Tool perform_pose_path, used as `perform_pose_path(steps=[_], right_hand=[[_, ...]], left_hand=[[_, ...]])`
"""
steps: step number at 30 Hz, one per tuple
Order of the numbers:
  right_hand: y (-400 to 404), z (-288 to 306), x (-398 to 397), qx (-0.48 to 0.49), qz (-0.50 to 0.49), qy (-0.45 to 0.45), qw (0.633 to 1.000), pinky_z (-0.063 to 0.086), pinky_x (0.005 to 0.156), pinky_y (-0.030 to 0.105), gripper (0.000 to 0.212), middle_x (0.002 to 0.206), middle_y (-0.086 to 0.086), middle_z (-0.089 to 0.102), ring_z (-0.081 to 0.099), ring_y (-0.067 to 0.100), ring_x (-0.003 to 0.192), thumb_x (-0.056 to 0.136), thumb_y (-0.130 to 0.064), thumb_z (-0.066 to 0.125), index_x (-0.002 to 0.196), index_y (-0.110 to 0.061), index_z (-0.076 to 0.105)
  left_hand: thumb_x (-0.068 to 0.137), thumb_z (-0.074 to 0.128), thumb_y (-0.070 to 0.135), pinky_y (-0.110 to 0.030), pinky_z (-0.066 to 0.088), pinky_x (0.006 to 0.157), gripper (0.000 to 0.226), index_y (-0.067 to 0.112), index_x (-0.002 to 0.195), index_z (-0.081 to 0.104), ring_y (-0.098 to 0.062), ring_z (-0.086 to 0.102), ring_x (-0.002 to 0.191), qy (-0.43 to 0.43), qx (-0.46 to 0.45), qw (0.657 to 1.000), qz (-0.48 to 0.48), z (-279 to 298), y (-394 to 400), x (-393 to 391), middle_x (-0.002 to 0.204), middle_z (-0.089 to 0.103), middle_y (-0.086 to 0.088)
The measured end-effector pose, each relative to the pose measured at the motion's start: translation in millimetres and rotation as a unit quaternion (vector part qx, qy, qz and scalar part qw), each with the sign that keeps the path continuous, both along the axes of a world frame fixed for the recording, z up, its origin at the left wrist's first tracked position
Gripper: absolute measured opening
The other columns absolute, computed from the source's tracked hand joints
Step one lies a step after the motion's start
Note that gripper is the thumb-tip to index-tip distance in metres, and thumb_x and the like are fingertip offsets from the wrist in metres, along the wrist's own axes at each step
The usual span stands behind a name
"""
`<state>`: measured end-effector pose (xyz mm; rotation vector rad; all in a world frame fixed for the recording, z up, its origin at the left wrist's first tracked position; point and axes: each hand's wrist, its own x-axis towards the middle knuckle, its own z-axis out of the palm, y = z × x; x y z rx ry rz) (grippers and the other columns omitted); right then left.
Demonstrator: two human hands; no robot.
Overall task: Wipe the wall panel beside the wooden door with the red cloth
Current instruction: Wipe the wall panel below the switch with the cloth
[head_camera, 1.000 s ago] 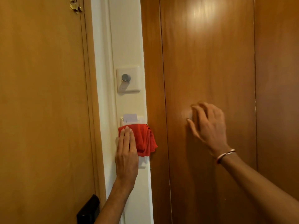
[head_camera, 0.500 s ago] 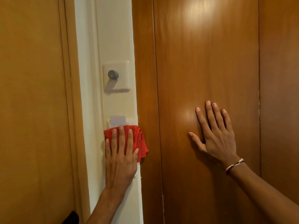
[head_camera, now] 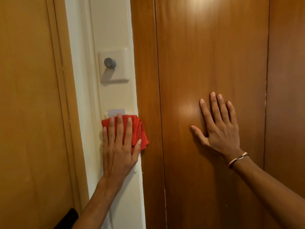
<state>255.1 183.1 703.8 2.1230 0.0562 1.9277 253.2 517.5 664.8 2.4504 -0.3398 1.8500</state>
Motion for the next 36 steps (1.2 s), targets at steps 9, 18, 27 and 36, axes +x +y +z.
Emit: perform_pose_path(steps=[9,18,27,36], right_hand=[[2,0,0,-0.008,0.001,-0.018,1.0,0.017,0.132,0.053,0.088,0.173,0.018,0.017,0.016,0.034,0.162,0.098,-0.071,0.035,0.166,-0.016,0.019],[2,0,-2,-0.012,-0.01,-0.023,1.0,0.018,0.132,0.053,0.088,0.173,0.018,0.018,0.017,0.035,0.162,0.098,-0.07,0.037,0.166,-0.016,0.019],[2,-1,-2,-0.008,-0.002,-0.013,1.0,0.014,0.133,0.051,0.088,0.174,0.017,0.015,0.014,0.033,0.162,0.099,-0.07,0.036,0.167,-0.018,0.014],[4,-3,-3,-0.005,-0.011,-0.021,1.0,0.016,0.132,0.052,0.089,0.174,0.017,0.016,0.016,0.033,0.162,0.098,-0.07,0.037,0.167,-0.019,0.014]], left_hand=[[0.097,0.041,0.053,-0.064,0.026,0.118,0.075,0.01,0.156,0.023,-0.039,0.013,0.153,0.018,-0.001,0.999,-0.031,11,11,-6,0.165,0.02,-0.017],[0.095,0.038,0.064,-0.061,0.02,0.122,0.083,0.012,0.157,0.019,-0.035,0.008,0.155,0.018,-0.003,0.999,-0.038,17,13,-5,0.166,0.016,-0.015],[0.094,0.04,0.067,-0.061,0.017,0.123,0.087,0.013,0.157,0.016,-0.037,0.006,0.155,0.021,0.003,0.999,-0.029,6,12,-2,0.166,0.011,-0.015],[0.094,0.041,0.066,-0.062,0.017,0.122,0.085,0.014,0.157,0.017,-0.038,0.006,0.155,0.021,-0.014,0.999,-0.031,1,8,-1,0.166,0.013,-0.016]])
